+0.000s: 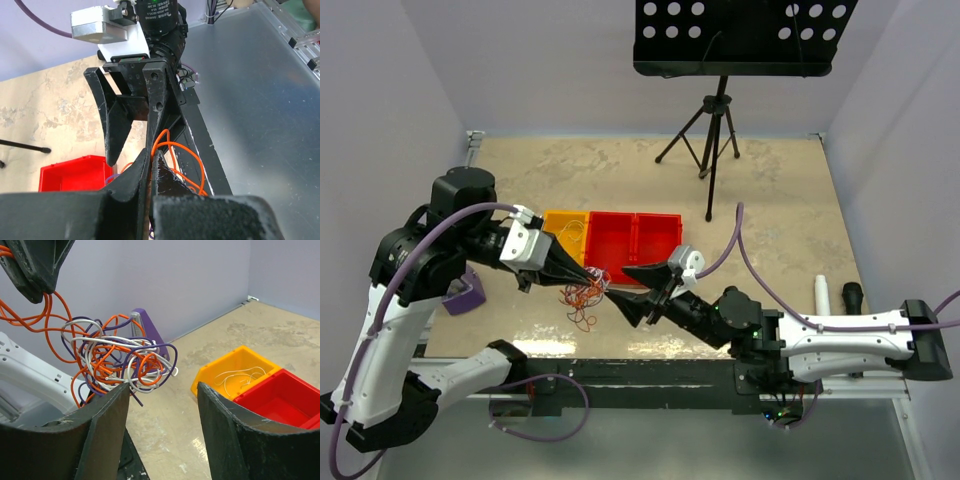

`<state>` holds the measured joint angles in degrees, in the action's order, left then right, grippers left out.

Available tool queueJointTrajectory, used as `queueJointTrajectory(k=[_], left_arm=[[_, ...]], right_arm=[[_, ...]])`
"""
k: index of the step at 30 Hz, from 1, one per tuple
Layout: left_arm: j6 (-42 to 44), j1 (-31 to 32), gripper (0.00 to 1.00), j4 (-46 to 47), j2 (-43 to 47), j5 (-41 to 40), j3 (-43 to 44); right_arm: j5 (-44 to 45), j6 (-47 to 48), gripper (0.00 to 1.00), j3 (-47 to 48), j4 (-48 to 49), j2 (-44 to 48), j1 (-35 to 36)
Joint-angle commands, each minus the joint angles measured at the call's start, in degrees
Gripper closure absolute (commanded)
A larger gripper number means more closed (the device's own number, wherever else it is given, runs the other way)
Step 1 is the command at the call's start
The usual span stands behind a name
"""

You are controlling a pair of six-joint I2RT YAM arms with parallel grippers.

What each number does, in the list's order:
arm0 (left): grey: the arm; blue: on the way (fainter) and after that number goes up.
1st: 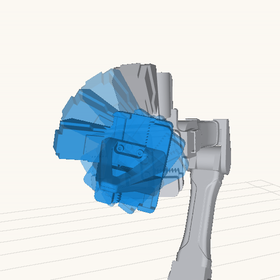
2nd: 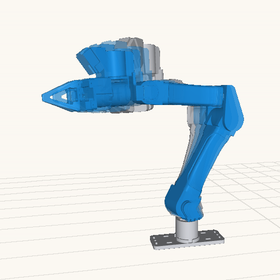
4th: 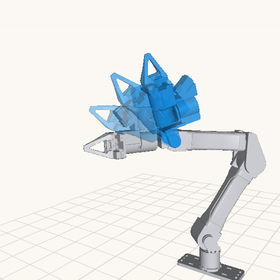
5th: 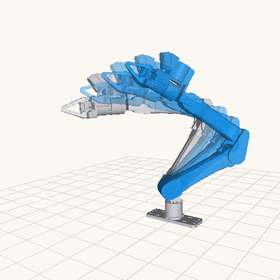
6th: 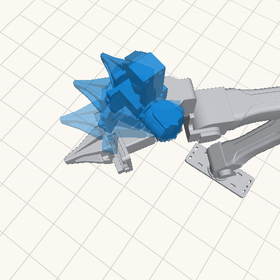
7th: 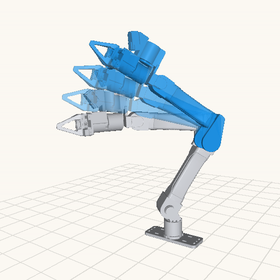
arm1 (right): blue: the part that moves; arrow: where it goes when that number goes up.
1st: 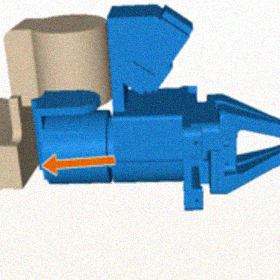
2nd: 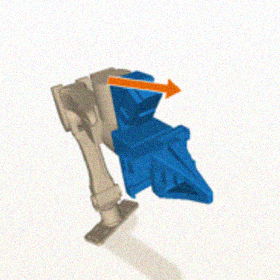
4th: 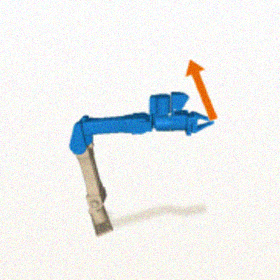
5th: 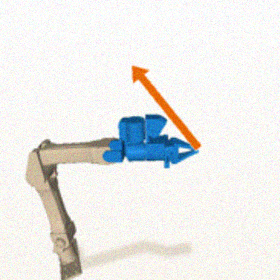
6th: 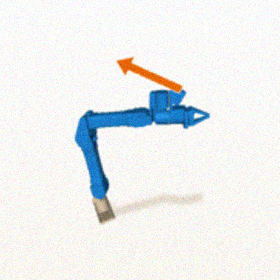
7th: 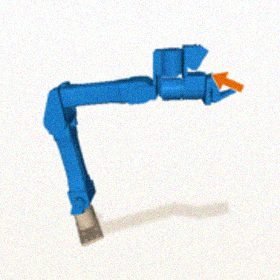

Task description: Untangle the cables

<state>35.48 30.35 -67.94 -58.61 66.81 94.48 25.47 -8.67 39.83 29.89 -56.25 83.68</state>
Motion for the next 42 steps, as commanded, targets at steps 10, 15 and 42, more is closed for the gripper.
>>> queueJointTrajectory(k=[10,15,42], left_arm=[[1.52,-0.20,1.00,-0.17,0.86,0.35,2.47],[2.04,-0.20,1.00,0.00,1.39,-3.52,4.74],[-1.12,-0.20,1.00,22.23,14.74,-58.87,-15.53]], right_arm=[[-1.05,-1.79,0.99,-0.19,6.94,-2.38,0.26],[3.17,-5.91,1.00,-3.88,2.64,1.57,0.26],[40.52,-69.67,1.00,3.31,-65.78,12.05,0.26]])
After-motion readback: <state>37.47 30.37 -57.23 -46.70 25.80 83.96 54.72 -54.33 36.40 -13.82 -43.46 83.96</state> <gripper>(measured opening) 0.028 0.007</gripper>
